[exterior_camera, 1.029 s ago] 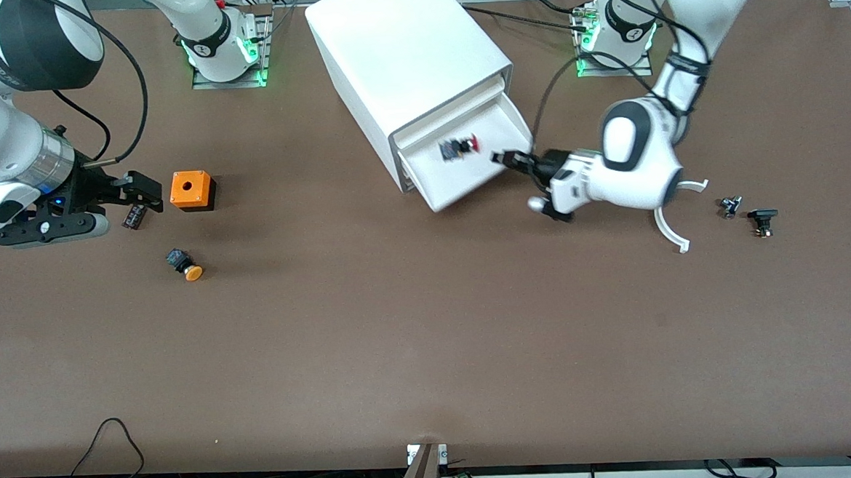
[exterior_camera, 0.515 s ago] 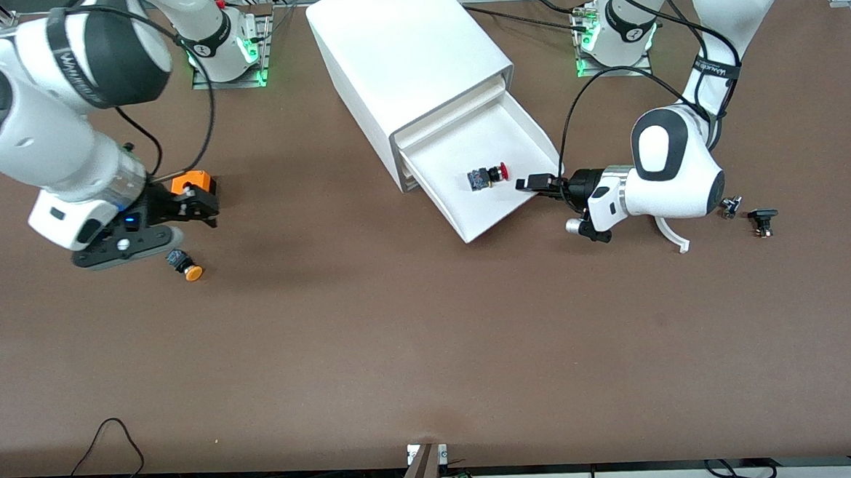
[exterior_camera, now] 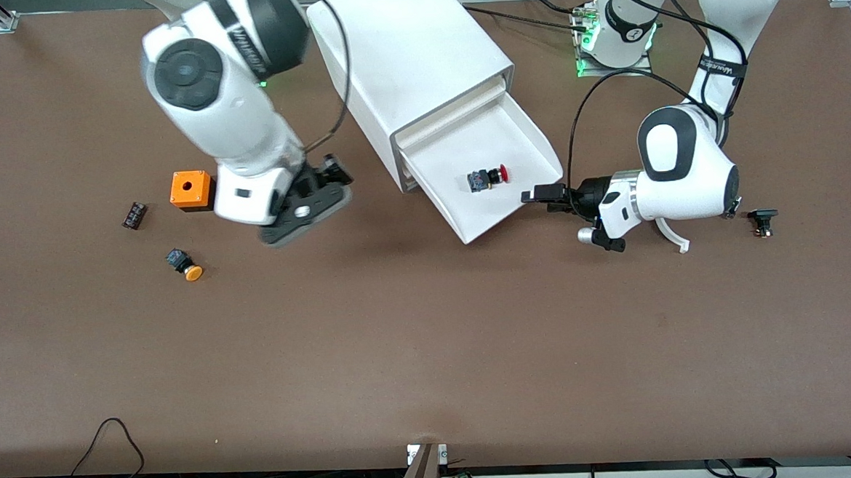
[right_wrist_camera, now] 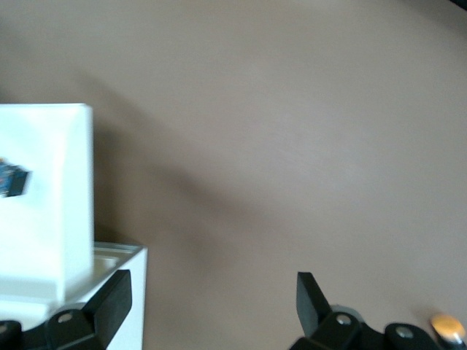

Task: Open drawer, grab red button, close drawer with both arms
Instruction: 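Reach the right gripper into the drawer while the left gripper withdraws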

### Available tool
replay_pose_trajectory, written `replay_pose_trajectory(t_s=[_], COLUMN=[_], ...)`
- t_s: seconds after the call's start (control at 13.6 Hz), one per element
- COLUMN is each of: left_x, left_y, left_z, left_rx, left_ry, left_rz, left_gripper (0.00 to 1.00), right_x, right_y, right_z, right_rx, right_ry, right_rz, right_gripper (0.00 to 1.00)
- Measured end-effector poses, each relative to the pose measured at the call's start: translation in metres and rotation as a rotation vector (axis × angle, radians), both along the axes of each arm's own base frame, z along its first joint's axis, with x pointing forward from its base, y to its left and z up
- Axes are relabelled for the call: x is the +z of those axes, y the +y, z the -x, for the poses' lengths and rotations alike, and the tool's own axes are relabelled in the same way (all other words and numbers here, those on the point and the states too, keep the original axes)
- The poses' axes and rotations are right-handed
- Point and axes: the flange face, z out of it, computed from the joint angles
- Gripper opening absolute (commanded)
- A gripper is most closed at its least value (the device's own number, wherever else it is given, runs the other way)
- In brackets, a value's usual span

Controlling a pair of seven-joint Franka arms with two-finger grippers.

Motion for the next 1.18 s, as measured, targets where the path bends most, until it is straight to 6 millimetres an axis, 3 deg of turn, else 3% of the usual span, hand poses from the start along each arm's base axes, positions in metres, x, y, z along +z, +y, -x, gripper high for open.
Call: replay_pose_trajectory(t_s=[0.15, 0.29, 0.44, 0.66, 0.88, 1.03, 1.18], left_x=[0.022, 0.049, 0.073, 0.117, 0.201, 0.26, 0.297], left_y=[0.001, 0.015, 0.047, 0.091, 0.125, 0.142, 0.153], left_z=[-0.01, -0.024, -0.034, -0.035, -0.026, -0.015, -0.002], left_rx=[0.033, 0.087, 0.147, 0.127, -0.073, -0.148, -0.159], left_ry=[-0.084, -0.207, -0.266, -0.338, -0.399, -0.409, -0.388], left_rz=[-0.022, -0.078, -0.098, -0.168, -0.341, -0.489, -0.631], left_gripper=[1.0, 1.0, 1.0, 1.0, 1.0, 1.0, 1.0], right_x=[-0.009, -0.011, -0.009, -0.029, -0.061, -0.083, -0.1], right_y=[0.033, 0.054, 0.07, 0.101, 0.127, 0.15, 0.174], right_z=[0.006, 0.012, 0.02, 0.031, 0.037, 0.051, 0.069], right_rx=[0.151, 0.308, 0.44, 0.54, 0.599, 0.651, 0.709], right_ry=[-0.004, -0.024, -0.045, -0.061, -0.051, -0.05, -0.065], right_rz=[-0.027, -0.056, -0.078, -0.116, -0.096, -0.054, -0.017], right_gripper=[1.0, 1.0, 1.0, 1.0, 1.0, 1.0, 1.0])
